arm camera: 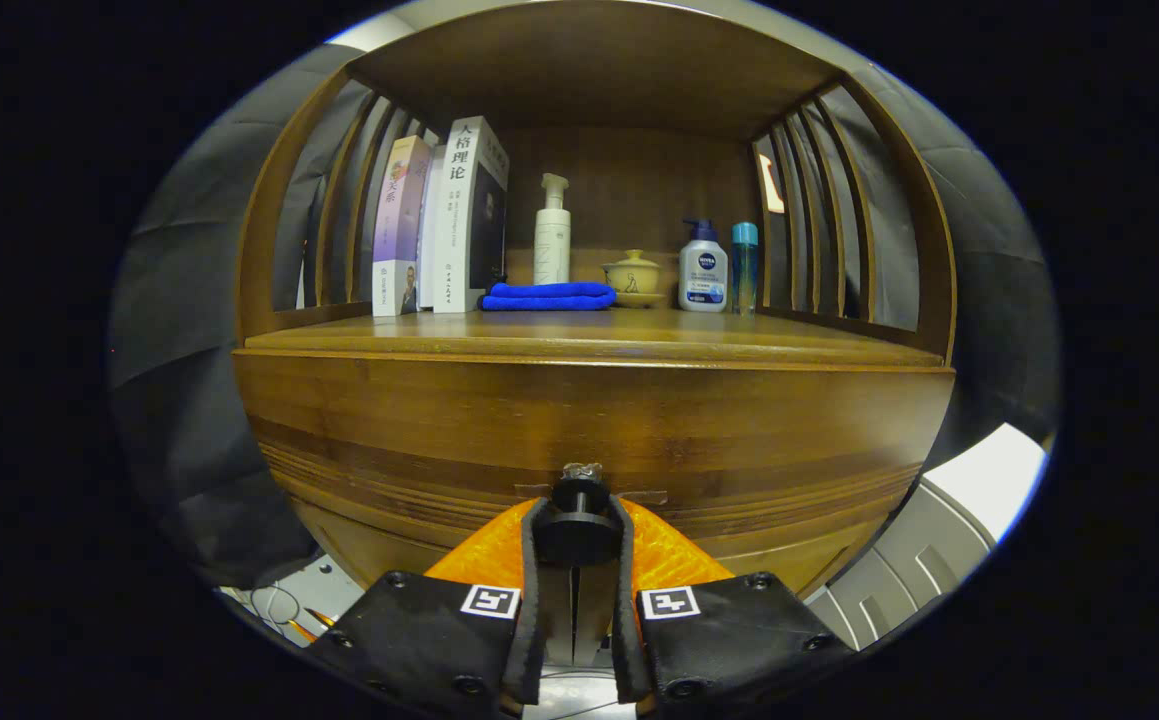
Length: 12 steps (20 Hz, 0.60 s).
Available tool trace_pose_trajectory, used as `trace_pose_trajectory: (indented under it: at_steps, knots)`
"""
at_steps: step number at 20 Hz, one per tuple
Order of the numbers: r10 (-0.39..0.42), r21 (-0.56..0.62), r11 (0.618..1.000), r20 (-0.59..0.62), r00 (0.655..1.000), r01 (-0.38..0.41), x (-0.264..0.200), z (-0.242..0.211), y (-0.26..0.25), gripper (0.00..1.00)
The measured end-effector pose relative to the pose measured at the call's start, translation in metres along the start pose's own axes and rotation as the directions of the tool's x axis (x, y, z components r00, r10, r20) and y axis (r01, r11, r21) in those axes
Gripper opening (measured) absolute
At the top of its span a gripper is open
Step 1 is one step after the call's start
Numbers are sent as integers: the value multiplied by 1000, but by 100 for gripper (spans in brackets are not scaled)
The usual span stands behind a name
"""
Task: Pull open the drawer, take out the items inside it, and place them on the countertop above the cabinet.
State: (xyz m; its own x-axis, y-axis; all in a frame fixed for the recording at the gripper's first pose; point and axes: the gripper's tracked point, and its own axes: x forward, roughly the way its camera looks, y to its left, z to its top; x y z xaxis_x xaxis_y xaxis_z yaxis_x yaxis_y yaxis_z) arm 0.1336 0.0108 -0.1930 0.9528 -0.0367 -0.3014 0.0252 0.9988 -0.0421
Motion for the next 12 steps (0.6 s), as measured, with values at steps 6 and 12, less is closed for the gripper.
trace_pose_trajectory:
  at_steps: [6,12]
  knots:
    - [9,-19,1000,4,1000,-9,-20,-6,-1,30]
    - [24,-30,999,3,1000,-24,-44,-12,0,30]
